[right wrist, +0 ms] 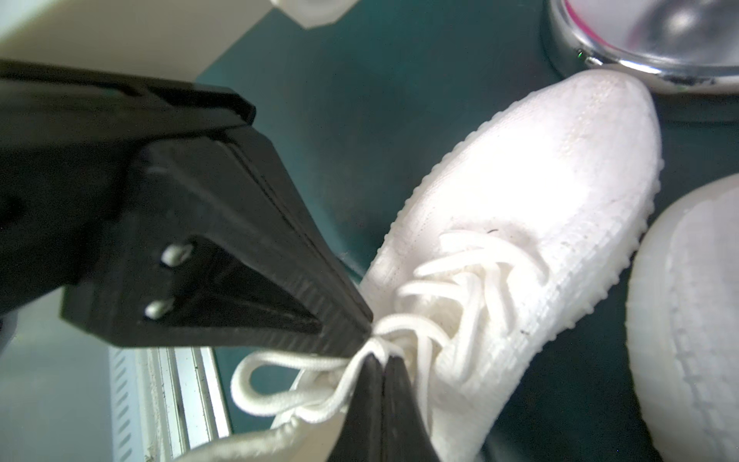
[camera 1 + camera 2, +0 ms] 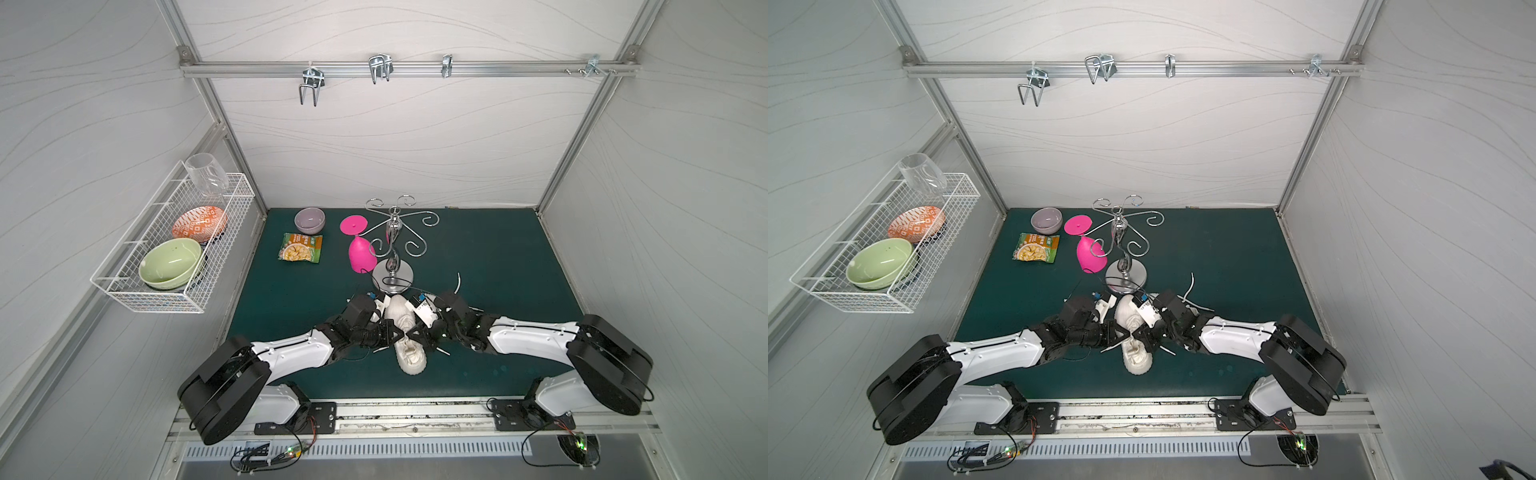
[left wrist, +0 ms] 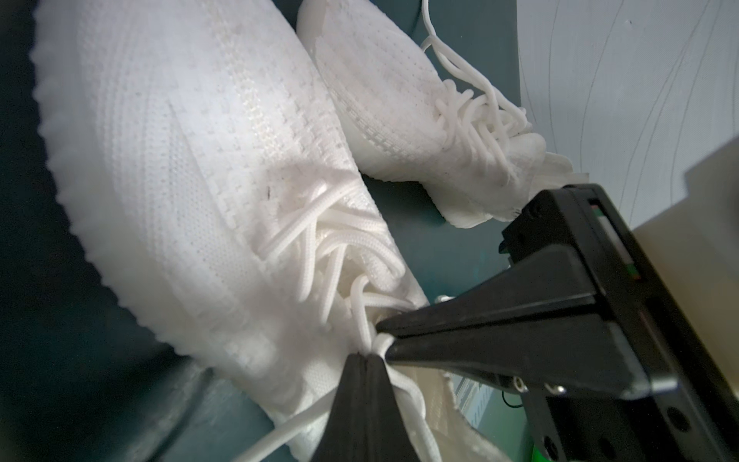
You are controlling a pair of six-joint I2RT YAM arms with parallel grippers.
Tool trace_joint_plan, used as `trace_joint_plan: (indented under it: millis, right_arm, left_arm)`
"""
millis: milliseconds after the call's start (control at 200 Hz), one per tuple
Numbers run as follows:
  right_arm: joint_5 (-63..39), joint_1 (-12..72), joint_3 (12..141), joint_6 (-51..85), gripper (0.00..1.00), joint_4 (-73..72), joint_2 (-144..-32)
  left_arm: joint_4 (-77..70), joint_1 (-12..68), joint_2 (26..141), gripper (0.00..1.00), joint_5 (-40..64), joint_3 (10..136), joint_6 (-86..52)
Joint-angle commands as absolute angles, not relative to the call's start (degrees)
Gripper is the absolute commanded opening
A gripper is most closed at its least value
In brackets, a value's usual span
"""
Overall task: Tie the shoes
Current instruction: Cross the shoelace with the shoelace.
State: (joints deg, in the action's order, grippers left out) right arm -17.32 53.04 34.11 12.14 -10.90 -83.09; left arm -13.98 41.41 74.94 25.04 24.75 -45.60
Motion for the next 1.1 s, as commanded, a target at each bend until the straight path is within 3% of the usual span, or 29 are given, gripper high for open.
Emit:
trace_joint_plan:
  millis: [0,240,585,1095]
  right_arm:
    - [-17.6,53.5,32.9,11.4,0.0,-8.5,-82.4]
    - [-18.6,53.5,32.8,10.5,0.0,-8.4,-82.4]
    - [-19.1,53.5,33.0,10.1,0.0,-8.5,-83.1]
    - [-21.6,54.0,32.9,8.9,0.0,-9.8,-83.5]
  left_arm:
    - [-15.9,41.5,73.1,0.0,24.2,25.1,-44.3]
    - [-15.6,41.5,69.1,0.0,19.9,24.5,-40.6]
    - [-22.7,42.1,74.1,0.0,26.2,25.0,-41.0]
    - [-28.5,42.5,74.7,0.0,25.2,23.4,-43.3]
